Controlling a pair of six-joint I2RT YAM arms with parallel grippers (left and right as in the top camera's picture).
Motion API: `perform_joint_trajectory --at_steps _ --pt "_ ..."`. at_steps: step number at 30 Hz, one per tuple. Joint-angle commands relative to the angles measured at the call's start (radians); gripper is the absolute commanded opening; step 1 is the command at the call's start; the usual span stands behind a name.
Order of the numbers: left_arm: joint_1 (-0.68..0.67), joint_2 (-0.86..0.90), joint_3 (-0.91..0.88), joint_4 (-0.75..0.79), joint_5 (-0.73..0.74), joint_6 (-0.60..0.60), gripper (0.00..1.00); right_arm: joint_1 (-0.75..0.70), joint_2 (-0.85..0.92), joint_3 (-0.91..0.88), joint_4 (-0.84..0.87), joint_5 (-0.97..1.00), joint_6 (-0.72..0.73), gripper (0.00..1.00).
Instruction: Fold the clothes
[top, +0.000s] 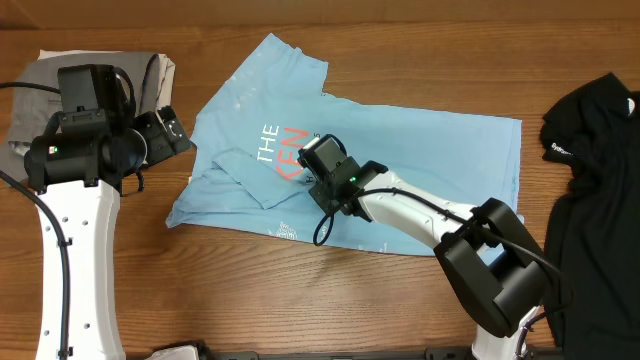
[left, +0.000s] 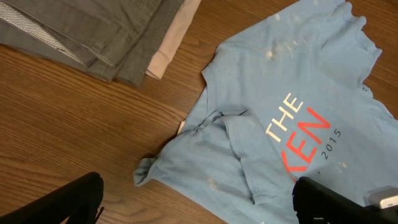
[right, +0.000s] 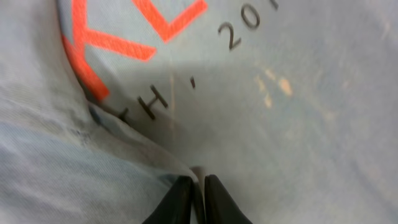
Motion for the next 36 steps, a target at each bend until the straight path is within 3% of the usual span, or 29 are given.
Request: perform_joint_trajectory --at_steps 1,5,13,24,31,34,36 --pt "0.005 0.003 0.003 0.001 -0.010 0.009 1.00 -0.003 -0.001 -0.033 0.038 0.023 -0.003 0.15" --pt "0.005 0.003 0.003 0.001 -0.010 0.009 1.00 -0.011 -0.001 -0.042 0.091 0.064 -0.003 0.23" --pt "0.005 0.003 0.003 0.001 -0.010 0.009 1.00 -0.054 0.000 -0.042 0.104 0.063 -0.003 0.27" --pt "0.005 0.003 0.003 0.001 -0.010 0.009 1.00 -0.118 -0.010 -0.011 0.122 0.071 0.049 0.43" --pt "0.005 0.003 0.003 0.001 -0.010 0.009 1.00 -0.205 -0.164 0.212 -0.227 0.077 0.349 0.33" --pt "0.005 0.003 0.003 0.001 -0.010 0.009 1.00 -0.245 -0.229 0.283 -0.474 0.068 0.418 0.34" --pt "0.005 0.003 0.003 0.001 -0.010 0.009 1.00 -0.283 -0.260 0.288 -0.645 0.050 0.508 0.26"
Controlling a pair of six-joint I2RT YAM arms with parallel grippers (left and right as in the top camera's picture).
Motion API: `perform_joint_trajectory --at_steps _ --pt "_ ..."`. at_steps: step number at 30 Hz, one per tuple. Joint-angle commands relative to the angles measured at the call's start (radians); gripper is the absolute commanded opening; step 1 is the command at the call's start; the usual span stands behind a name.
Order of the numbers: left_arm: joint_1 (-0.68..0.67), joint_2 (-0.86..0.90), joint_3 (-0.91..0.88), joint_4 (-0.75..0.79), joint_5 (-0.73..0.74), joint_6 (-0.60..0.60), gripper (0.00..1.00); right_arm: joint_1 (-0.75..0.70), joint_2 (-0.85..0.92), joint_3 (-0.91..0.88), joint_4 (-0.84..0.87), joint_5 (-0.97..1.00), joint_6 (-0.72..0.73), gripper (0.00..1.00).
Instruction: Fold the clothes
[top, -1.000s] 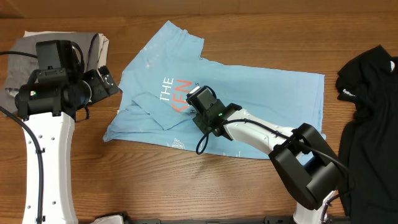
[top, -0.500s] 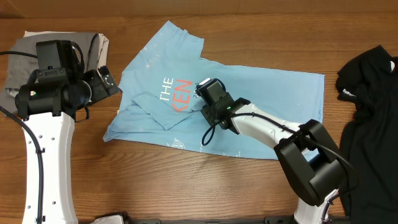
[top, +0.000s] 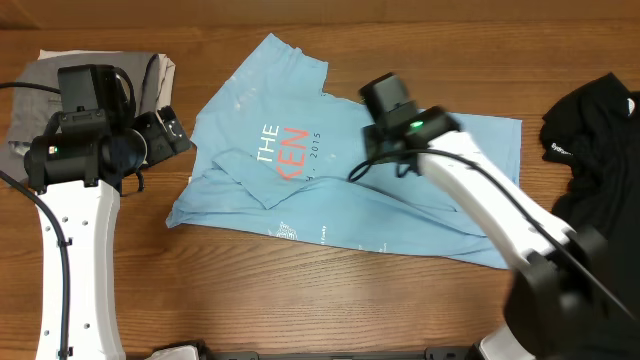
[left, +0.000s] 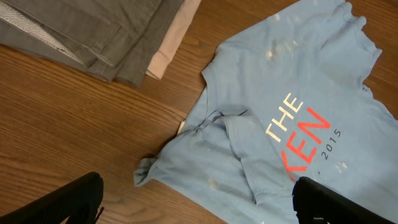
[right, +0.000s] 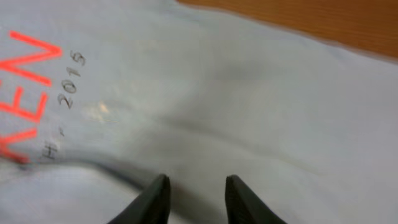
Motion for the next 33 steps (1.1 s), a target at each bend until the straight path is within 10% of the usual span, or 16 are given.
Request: perform_joint_trajectory --at_steps 1,6,33 --pt "0.005 0.003 0.003 0.000 -0.010 0.009 1.00 -0.053 -0.060 0.024 -0.183 -0.021 0.188 0.24" --pt "0.005 0.003 0.003 0.000 -0.010 0.009 1.00 -0.143 -0.058 -0.029 -0.363 -0.164 0.320 0.04" --pt "0.005 0.003 0.003 0.000 -0.010 0.009 1.00 -0.218 -0.058 -0.549 0.078 -0.171 0.439 0.04"
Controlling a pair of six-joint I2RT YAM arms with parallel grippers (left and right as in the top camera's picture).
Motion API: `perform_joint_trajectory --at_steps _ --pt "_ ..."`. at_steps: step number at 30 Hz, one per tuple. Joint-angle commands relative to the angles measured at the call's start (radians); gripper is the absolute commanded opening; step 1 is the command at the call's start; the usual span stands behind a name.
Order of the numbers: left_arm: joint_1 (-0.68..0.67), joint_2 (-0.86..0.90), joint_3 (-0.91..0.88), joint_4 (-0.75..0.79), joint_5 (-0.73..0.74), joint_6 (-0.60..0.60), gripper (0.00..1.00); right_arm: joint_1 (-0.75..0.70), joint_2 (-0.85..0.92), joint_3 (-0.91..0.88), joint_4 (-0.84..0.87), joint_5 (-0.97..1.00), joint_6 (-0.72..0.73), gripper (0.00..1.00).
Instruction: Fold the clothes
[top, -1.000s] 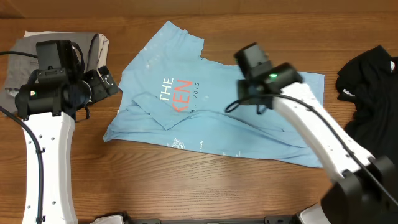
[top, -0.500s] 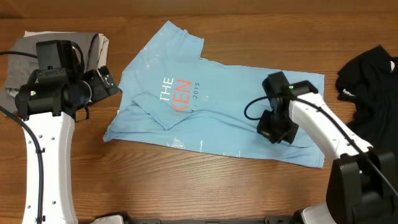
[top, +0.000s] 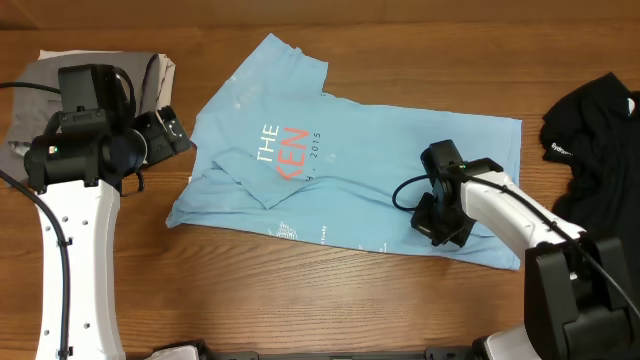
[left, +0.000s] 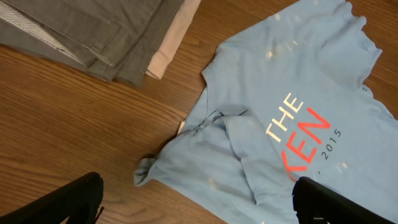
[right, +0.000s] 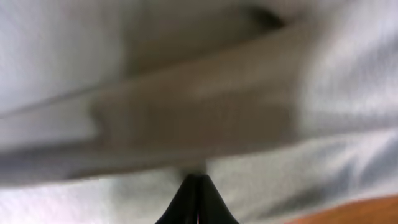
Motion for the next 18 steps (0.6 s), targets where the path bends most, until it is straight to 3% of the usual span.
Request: perform_joint_trajectory --at_steps 1,13,18 --pt "0.005 0.003 0.003 0.001 -0.010 0.009 1.00 -0.004 -0.001 -0.018 0.041 0.071 0.009 0.04" --pt "0.005 0.003 0.003 0.001 -0.010 0.009 1.00 -0.004 -0.001 -0.018 0.178 0.220 0.009 0.04" --pt "0.005 0.003 0.003 0.001 -0.010 0.009 1.00 -0.004 -0.001 -0.018 0.264 0.293 0.009 0.10"
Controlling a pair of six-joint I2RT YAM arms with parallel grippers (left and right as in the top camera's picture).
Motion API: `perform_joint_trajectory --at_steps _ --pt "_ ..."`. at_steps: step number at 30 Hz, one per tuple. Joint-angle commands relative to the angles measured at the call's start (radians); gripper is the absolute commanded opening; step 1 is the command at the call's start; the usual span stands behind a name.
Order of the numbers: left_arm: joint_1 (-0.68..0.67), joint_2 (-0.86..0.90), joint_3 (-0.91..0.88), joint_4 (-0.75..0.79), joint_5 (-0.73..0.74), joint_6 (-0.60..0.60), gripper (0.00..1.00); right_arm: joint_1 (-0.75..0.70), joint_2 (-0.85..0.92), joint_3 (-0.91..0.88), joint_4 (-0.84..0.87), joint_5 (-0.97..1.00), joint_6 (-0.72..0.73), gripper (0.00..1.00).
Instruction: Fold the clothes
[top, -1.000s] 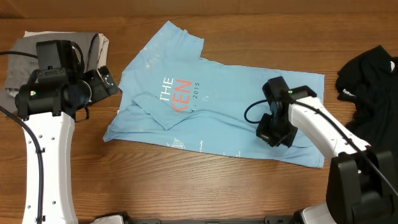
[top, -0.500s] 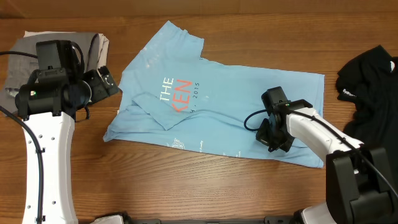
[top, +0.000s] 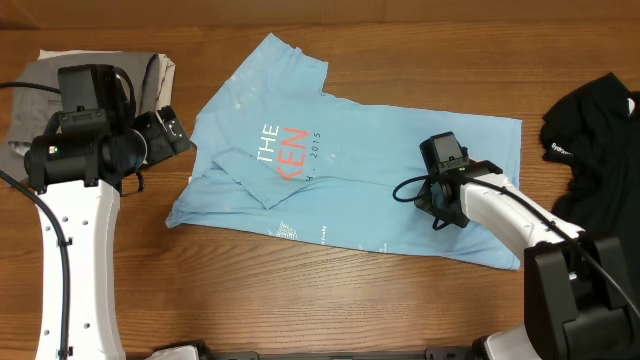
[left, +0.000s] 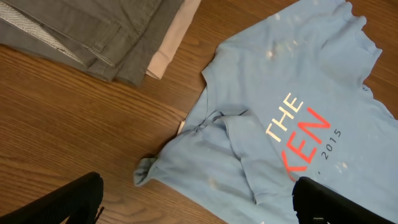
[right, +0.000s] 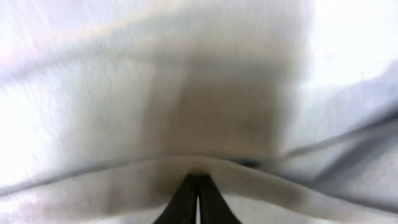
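Observation:
A light blue T-shirt (top: 370, 170) with a red and white print lies spread on the wooden table (top: 300, 300), its left sleeve (left: 233, 146) folded inward. My right gripper (top: 446, 208) is down on the shirt's right half. In the blurred right wrist view its fingers (right: 186, 199) are shut, with a ridge of blue cloth bunched at the tips of the right gripper (right: 198, 178). My left gripper (left: 199, 208) hangs open above the table, left of the shirt, holding nothing; in the overhead view the left gripper (top: 168, 133) is beside the folded pile.
A pile of folded grey and cream clothes (top: 40, 80) lies at the back left, also seen in the left wrist view as the grey pile (left: 93, 31). A crumpled black garment (top: 595, 160) covers the right edge. Bare wood runs along the front.
My right gripper, still shut, has moved a little toward the back on the shirt's right half, away from the front hem. The left arm and the shirt's outline look unchanged.
My right gripper was shut on cloth by the print at the shirt's middle. Then it was open above the shirt, farther back and right. Then it was shut low near the right front hem, and now it is slightly farther back. The left arm stayed still throughout.

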Motion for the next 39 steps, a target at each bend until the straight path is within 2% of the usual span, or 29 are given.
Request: perform_joint_trajectory --at_steps 1,6,7,10,14,18,23,27,32,34,39 --pt "0.005 0.003 0.003 0.001 -0.010 0.009 1.00 -0.004 -0.001 -0.003 0.043 0.082 0.005 0.11" --pt "0.005 0.003 0.003 0.001 -0.010 0.009 1.00 -0.005 0.012 -0.003 0.115 0.183 0.004 0.27" --pt "0.005 0.003 0.003 0.001 -0.010 0.009 1.00 -0.011 0.011 0.004 0.137 0.224 -0.022 0.36" --pt "0.005 0.003 0.003 0.001 -0.010 0.009 1.00 -0.052 0.007 0.077 0.088 0.228 -0.109 0.46" --pt "0.005 0.003 0.003 0.001 -0.010 0.009 1.00 -0.125 -0.013 0.253 -0.120 0.179 -0.124 0.46" --pt "0.005 0.003 0.003 0.001 -0.010 0.009 1.00 -0.233 -0.018 0.432 -0.369 0.015 -0.124 0.47" --pt "0.005 0.003 0.003 0.001 -0.010 0.009 1.00 -0.354 -0.019 0.440 -0.504 -0.088 -0.125 0.48" --pt "0.005 0.003 0.003 0.001 -0.010 0.009 1.00 -0.423 -0.019 0.440 -0.518 -0.100 -0.133 0.61" --pt "0.005 0.003 0.003 0.001 -0.010 0.009 1.00 -0.466 -0.019 0.440 -0.502 -0.230 -0.280 0.77" --pt "0.005 0.003 0.003 0.001 -0.010 0.009 1.00 -0.468 -0.019 0.440 -0.500 -0.220 -0.289 0.88" --pt "0.005 0.003 0.003 0.001 -0.010 0.009 1.00 -0.468 -0.019 0.441 -0.492 -0.220 -0.289 0.92"
